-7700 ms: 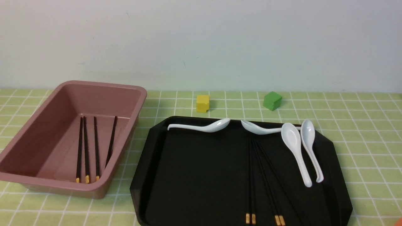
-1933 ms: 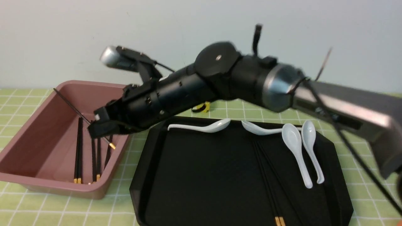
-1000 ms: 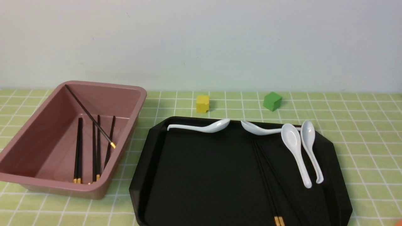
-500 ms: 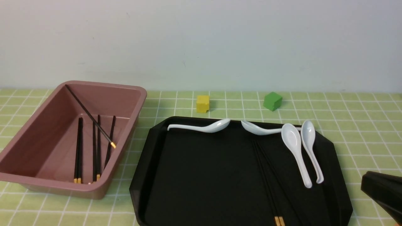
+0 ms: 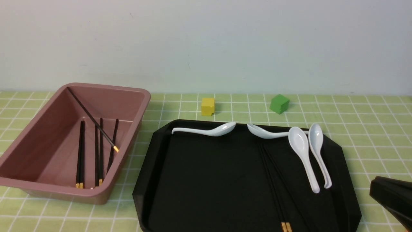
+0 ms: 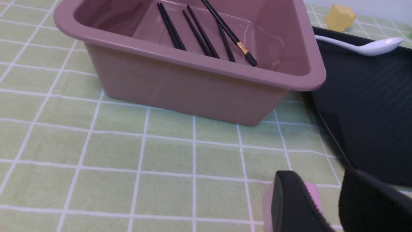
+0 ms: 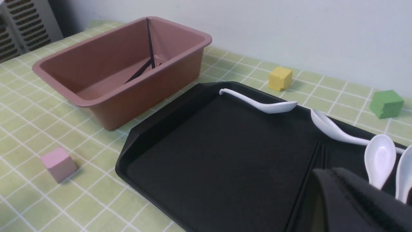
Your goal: On green tablecloth take chopsticks from black tray and put them in box.
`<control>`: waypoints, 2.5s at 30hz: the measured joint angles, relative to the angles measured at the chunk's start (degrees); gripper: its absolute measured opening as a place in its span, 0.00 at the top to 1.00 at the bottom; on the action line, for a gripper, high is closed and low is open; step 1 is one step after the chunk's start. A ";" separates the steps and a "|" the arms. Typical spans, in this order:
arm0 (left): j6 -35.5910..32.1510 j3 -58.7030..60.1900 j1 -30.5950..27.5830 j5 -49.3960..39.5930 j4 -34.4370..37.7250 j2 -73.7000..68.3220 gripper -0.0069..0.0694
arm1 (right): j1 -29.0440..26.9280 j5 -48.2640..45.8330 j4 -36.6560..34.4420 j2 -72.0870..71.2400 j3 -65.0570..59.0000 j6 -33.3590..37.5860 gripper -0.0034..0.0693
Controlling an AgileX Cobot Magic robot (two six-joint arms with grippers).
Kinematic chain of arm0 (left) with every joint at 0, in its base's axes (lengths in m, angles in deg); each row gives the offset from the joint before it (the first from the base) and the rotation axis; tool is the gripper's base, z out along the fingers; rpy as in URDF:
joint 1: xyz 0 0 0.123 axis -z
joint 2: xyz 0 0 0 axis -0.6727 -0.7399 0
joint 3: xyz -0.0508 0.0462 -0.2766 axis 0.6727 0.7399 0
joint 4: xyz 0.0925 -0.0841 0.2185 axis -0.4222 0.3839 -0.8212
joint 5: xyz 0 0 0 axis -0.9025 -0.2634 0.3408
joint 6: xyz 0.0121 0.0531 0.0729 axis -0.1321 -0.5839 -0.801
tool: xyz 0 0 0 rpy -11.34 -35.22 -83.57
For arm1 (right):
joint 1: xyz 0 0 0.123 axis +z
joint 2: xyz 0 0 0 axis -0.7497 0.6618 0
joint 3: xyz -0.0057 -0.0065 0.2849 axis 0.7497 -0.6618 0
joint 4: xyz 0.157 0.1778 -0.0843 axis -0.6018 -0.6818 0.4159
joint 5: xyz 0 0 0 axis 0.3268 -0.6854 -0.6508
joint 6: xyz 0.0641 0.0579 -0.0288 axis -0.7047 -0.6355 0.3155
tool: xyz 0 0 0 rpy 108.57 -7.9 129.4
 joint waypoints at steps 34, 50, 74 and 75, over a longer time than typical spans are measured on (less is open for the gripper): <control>0.00 0.00 0.00 0.00 0.05 0.00 0.60 | -38.25 -4.52 -0.69 -28.74 -25.26 2.97 0.86; 0.00 0.00 0.00 0.00 0.10 0.00 0.60 | -32.24 -5.84 -0.66 -28.74 -25.04 2.97 0.84; 0.00 0.00 0.00 0.00 0.16 0.00 0.60 | -32.24 -5.89 -0.66 -28.74 -25.04 2.97 0.80; 0.00 0.00 0.00 0.00 0.16 0.00 0.60 | -32.24 -5.89 -0.66 -28.74 -25.04 2.97 0.80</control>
